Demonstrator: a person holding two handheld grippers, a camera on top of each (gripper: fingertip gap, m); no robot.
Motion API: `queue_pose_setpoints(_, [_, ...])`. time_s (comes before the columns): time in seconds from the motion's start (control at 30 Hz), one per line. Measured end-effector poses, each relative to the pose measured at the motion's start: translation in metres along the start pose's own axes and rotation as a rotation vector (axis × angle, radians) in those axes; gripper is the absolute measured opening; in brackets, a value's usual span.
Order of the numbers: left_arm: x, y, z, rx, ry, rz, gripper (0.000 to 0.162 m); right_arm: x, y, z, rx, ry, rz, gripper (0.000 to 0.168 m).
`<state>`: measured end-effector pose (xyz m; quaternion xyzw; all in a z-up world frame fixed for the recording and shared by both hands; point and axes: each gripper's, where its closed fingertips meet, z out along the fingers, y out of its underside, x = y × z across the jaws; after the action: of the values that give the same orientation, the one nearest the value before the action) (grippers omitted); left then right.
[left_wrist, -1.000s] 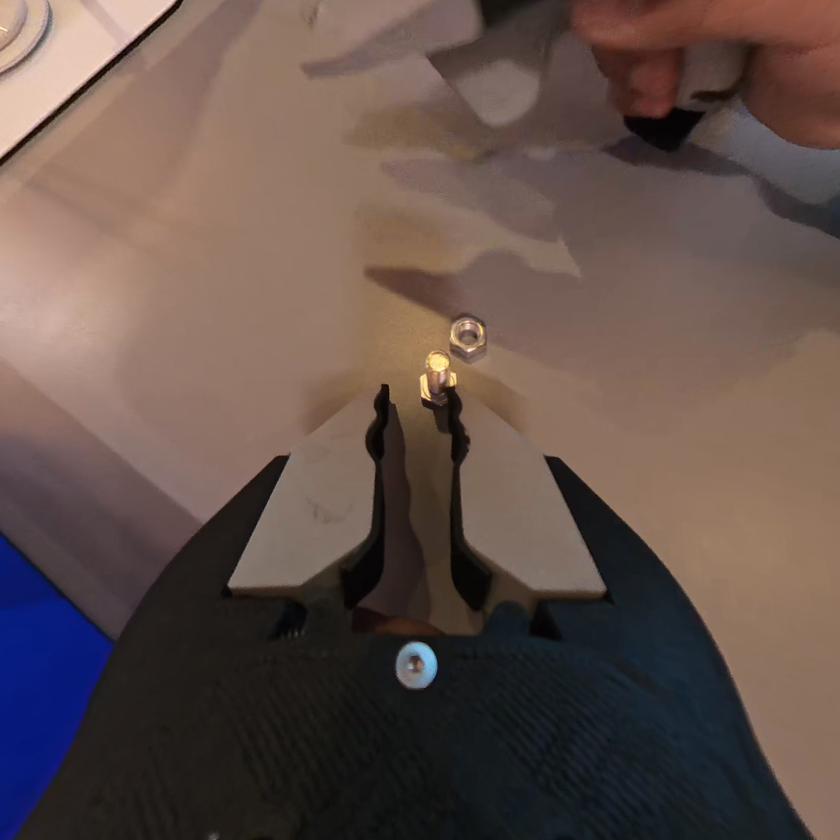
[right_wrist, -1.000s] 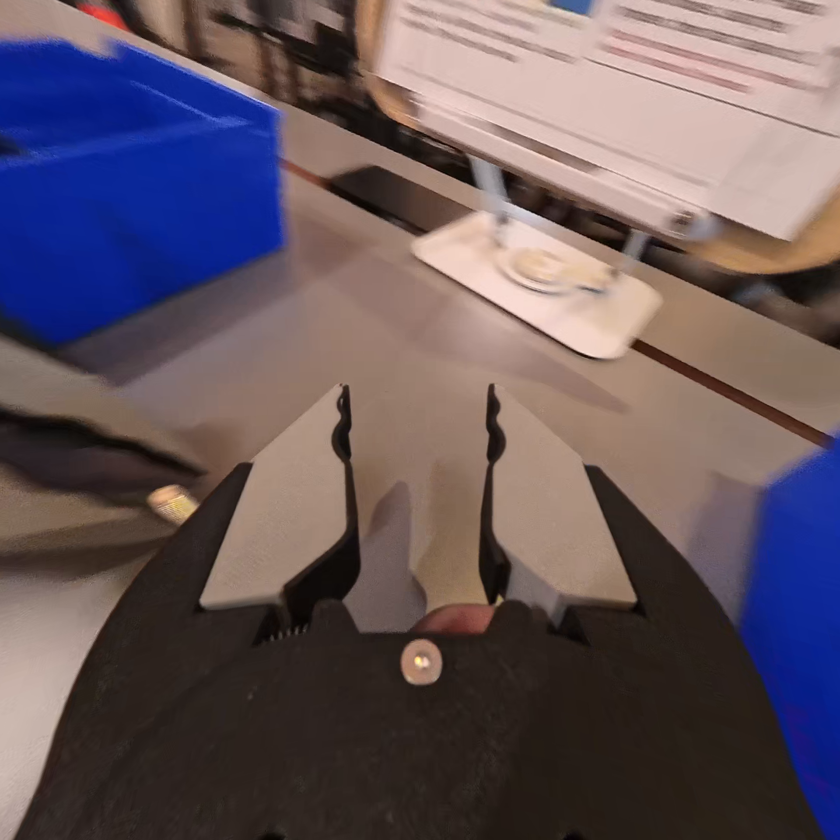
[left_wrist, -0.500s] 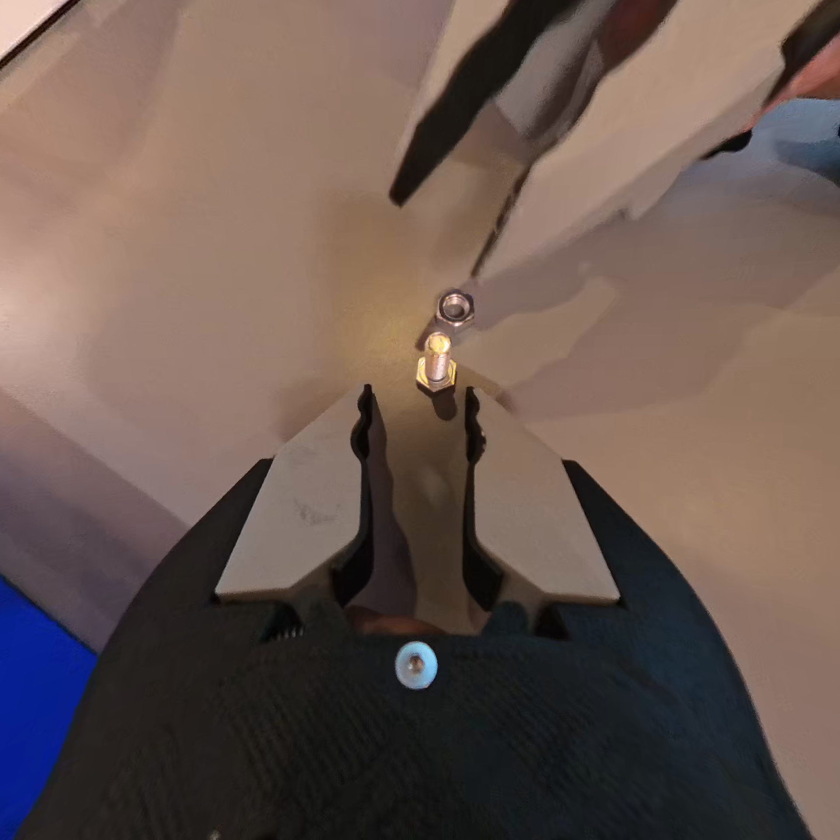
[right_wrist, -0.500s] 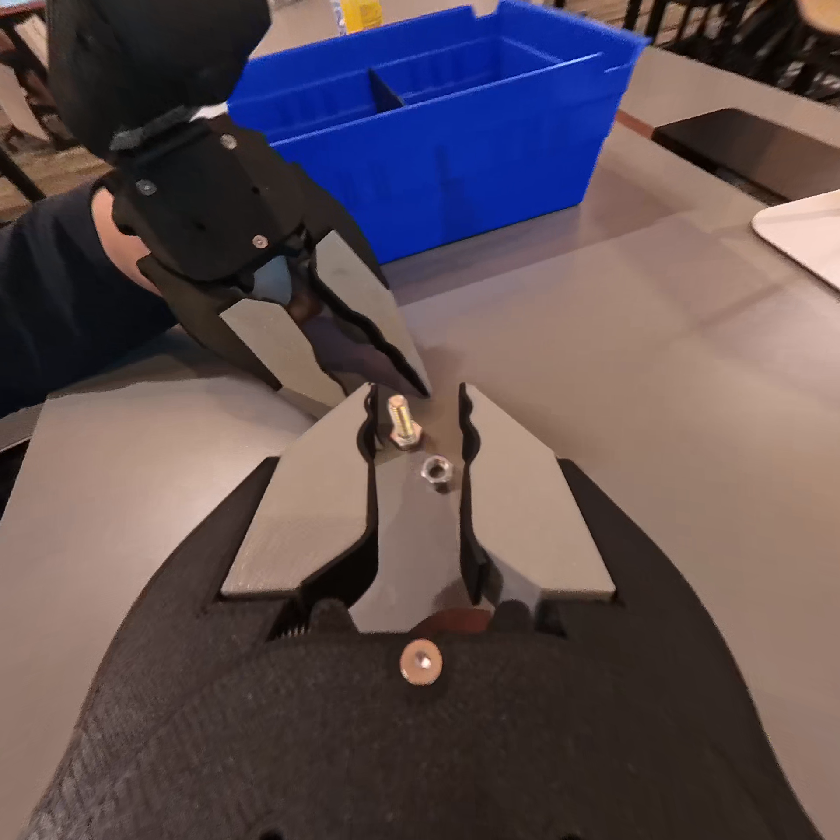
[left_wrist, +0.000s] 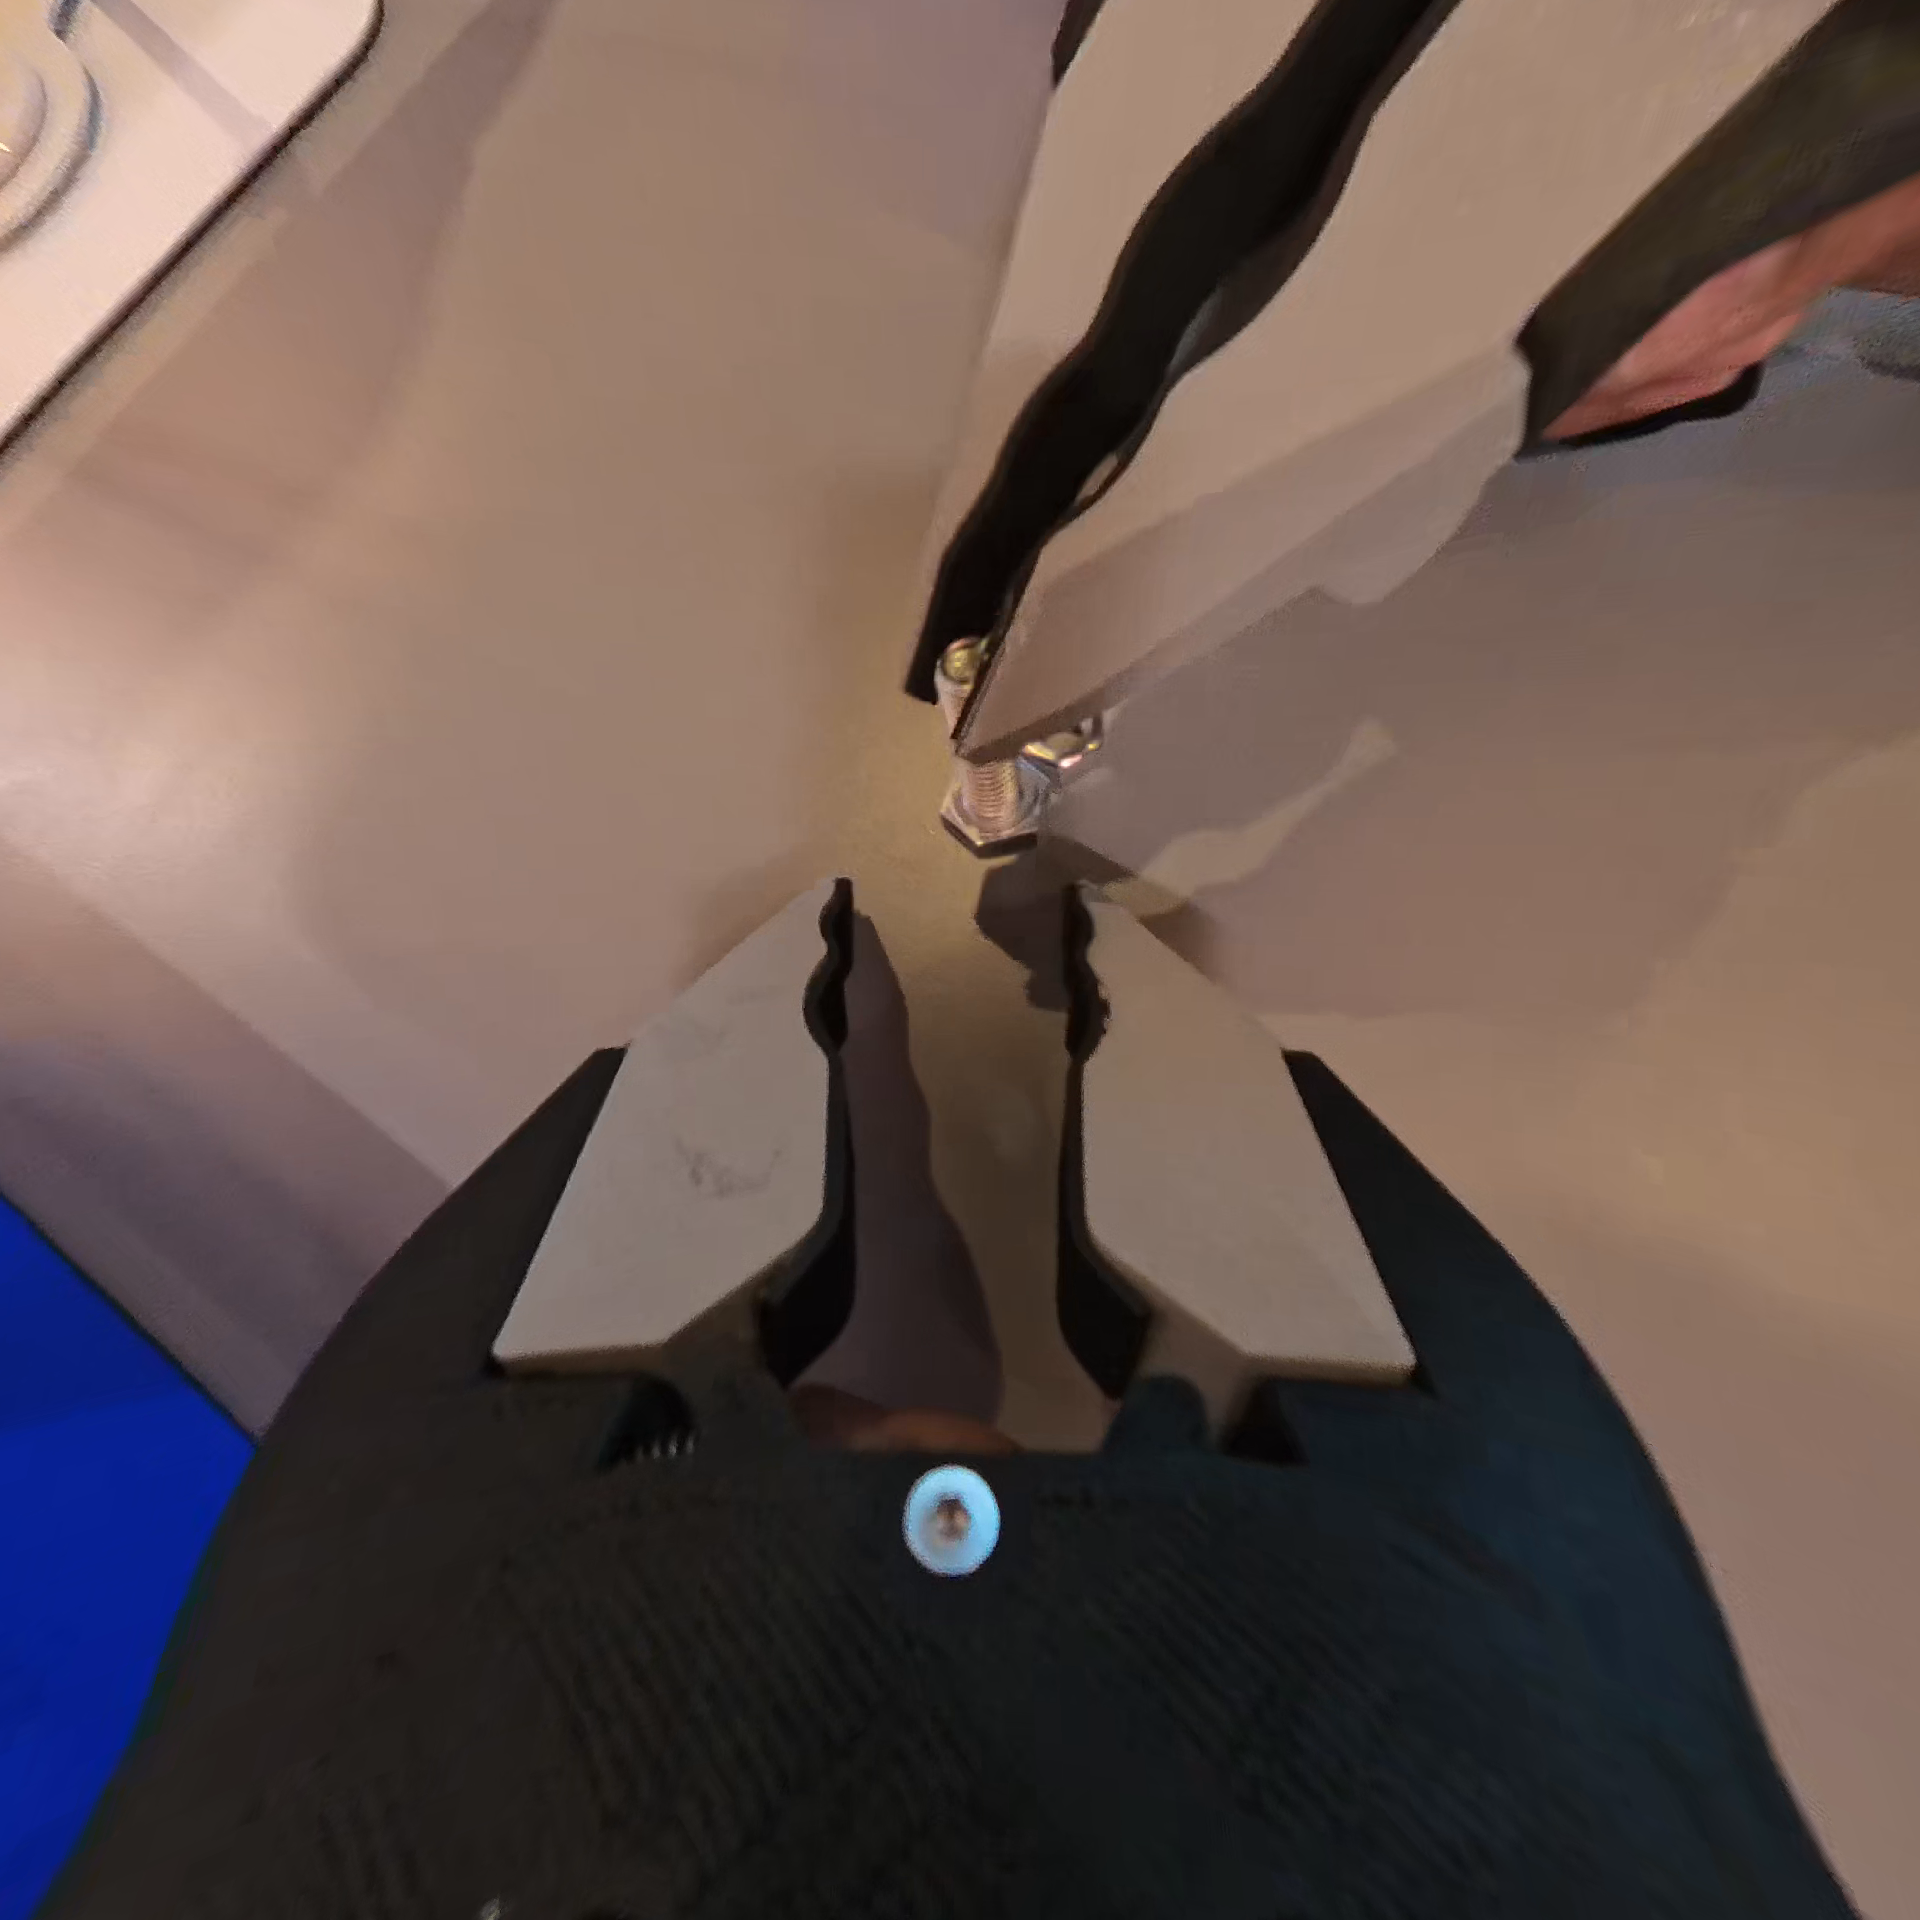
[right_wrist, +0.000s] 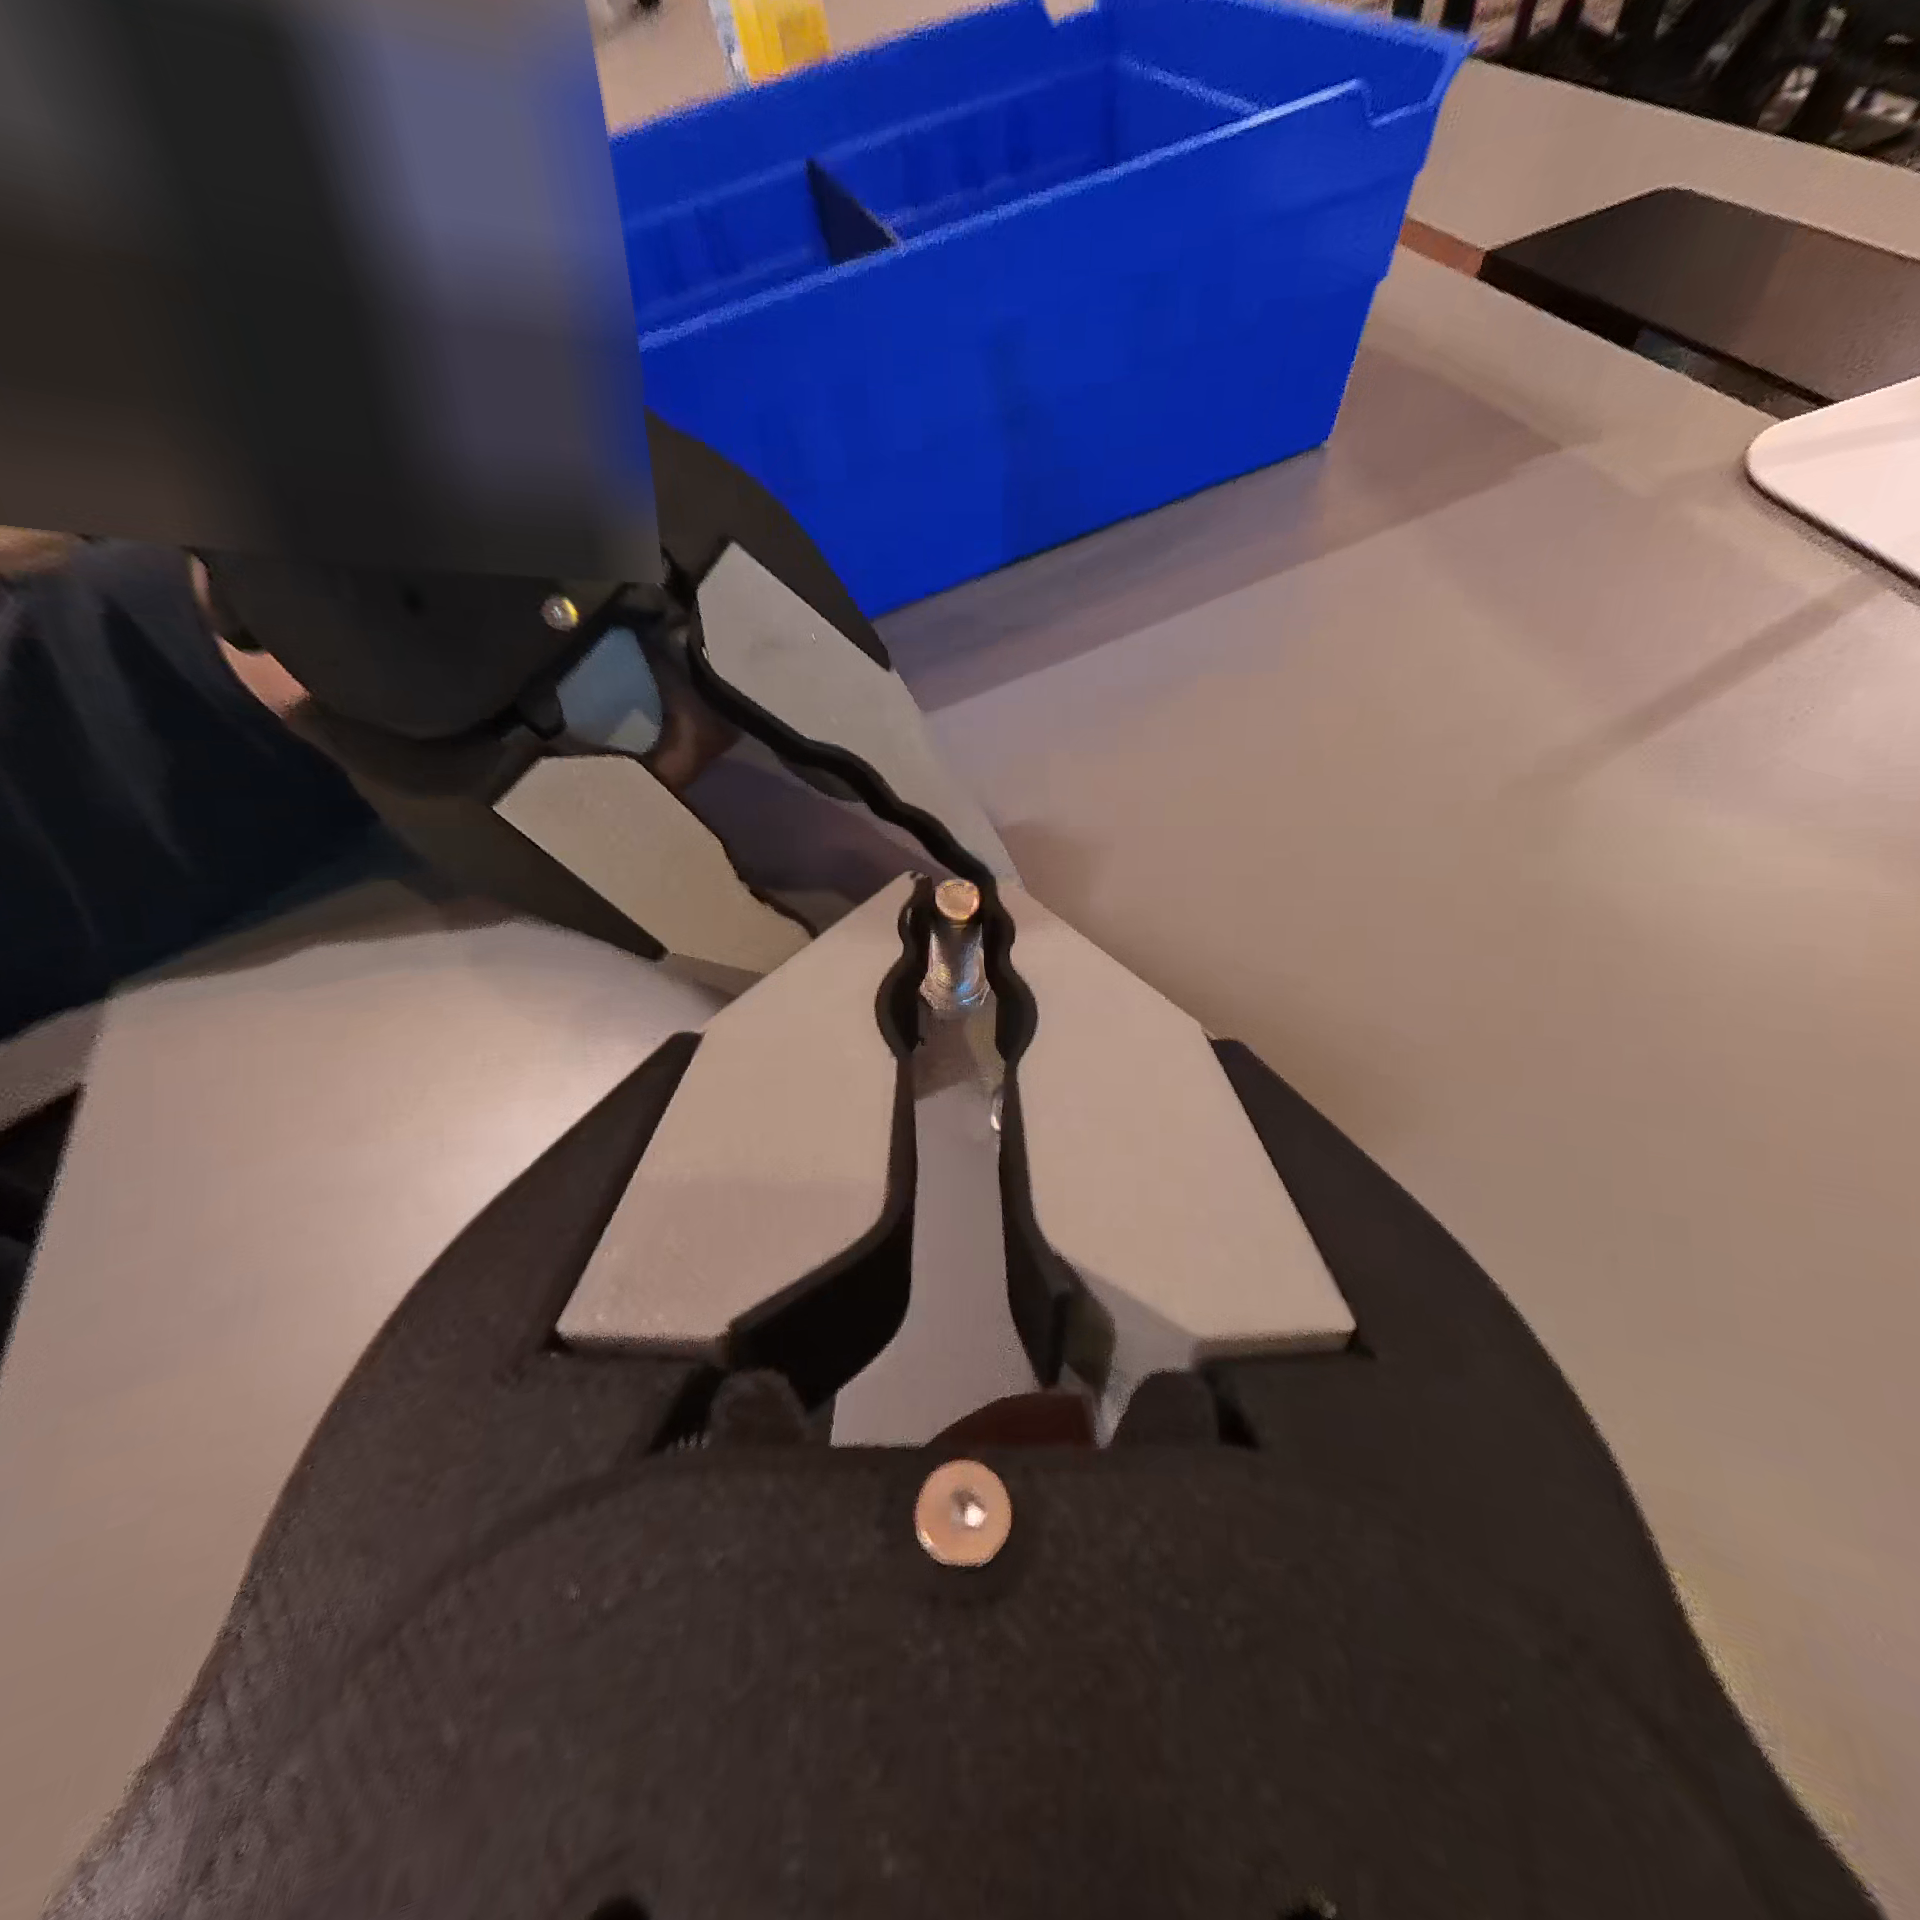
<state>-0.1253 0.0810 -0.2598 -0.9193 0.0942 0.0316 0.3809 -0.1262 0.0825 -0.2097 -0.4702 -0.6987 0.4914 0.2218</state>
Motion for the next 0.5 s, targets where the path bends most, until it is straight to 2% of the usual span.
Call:
queue_pose_setpoints(0.17, [0.000,-0.016,-0.004,0.086,-0.022,0.041,0.036,-0.007,-0.015,-0.009,0.098,-0.098,0.093,0.006])
queue_pose_setpoints(0.3, [0.006,-0.028,-0.012,0.161,0.006,0.054,0.025,-0.010,-0.023,-0.016,0.144,-0.138,0.108,0.006])
queue_pose_setpoints(0.5, [0.011,-0.040,-0.020,0.233,0.045,0.042,0.025,-0.010,-0.030,-0.023,0.198,-0.175,0.141,0.006])
